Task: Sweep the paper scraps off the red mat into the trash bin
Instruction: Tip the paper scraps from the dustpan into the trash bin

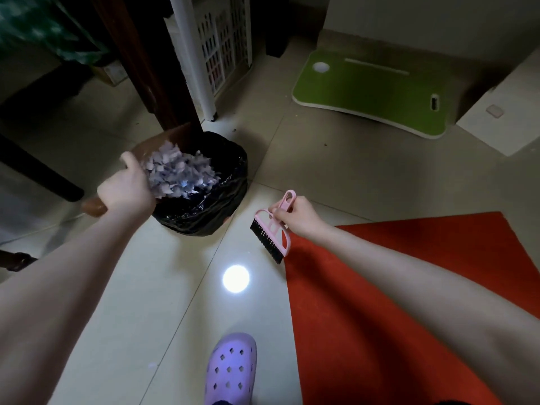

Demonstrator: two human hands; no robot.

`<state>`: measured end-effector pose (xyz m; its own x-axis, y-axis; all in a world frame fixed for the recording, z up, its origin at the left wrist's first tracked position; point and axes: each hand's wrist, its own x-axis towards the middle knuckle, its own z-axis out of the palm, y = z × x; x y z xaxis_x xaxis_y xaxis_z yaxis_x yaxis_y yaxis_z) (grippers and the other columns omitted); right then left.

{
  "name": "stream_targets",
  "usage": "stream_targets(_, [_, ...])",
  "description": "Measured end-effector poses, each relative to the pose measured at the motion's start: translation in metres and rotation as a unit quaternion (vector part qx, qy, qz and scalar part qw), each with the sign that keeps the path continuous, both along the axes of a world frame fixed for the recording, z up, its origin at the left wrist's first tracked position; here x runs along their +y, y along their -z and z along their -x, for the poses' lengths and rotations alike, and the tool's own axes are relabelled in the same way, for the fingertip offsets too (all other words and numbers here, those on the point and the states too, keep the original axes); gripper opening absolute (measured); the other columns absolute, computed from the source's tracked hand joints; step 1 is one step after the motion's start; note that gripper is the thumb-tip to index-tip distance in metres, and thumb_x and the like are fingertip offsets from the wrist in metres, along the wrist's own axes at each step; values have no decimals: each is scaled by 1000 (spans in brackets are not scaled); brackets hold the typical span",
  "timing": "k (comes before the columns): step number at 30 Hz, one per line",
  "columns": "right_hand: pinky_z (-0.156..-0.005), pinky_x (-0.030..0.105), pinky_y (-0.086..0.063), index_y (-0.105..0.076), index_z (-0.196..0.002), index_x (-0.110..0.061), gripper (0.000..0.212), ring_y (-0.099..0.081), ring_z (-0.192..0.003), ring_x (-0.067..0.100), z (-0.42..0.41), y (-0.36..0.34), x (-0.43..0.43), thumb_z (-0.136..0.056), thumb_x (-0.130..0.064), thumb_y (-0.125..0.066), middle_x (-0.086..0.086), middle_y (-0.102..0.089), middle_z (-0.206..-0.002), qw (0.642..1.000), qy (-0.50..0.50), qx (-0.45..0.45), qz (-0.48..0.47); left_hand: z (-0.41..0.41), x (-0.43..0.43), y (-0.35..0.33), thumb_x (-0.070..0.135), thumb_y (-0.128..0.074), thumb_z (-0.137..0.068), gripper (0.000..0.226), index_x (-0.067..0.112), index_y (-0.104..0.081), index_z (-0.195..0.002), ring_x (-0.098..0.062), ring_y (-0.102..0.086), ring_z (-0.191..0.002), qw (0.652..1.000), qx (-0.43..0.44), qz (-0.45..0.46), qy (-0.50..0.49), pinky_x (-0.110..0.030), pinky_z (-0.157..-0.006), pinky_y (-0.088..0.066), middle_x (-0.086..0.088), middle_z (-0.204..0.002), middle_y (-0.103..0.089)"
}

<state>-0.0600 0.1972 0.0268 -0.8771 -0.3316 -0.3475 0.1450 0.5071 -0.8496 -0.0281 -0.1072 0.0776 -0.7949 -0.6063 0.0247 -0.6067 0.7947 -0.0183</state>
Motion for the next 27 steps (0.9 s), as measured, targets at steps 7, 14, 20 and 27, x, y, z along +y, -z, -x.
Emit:
stream_targets(7, [-67,34,-45,-65,-78,2,26,-53,-68,15,5,9,-11,-84,-22,-57,16,-64,-76,1000,19,4,-10,10,1,-7,7,-61,-80,70,-1,-21,-137,-36,-63,-83,981,-88,148,88,-32,-62,-34,-21,-97,-61])
stream_targets(14, [-76,36,-53,-68,-72,-18,19,-65,-82,22,12,-2,-26,-81,-25,-53,5,-72,-82,997,50,43,-27,20,10,-15,2,-60,-78,69,-1,-22,-135,-36,-63,-87,986,-85,119,75,-33,-65,-35,-21,-98,-62])
stream_targets(20, [-70,32,-49,-71,-81,-11,24,-65,-82,25,19,-7,-29,-88,-25,-52,10,-72,-85,991,95,84,-40,14,6,-6,13,-73,-77,68,2,-29,-128,-39,-61,-101,992,-21,-109,-59,-39,-70,-40,-20,-107,-62])
stream_targets(27, [-64,33,-47,-71,-83,-12,18,-59,-62,14,31,-8,-35,-89,-19,-56,1,-67,-68,980,161,75,88,26,-3,10,22,-82,-71,25,7,-62,-76,-21,-63,-57,946,-43,-313,-77,-32,-70,-54,-6,-65,-67])
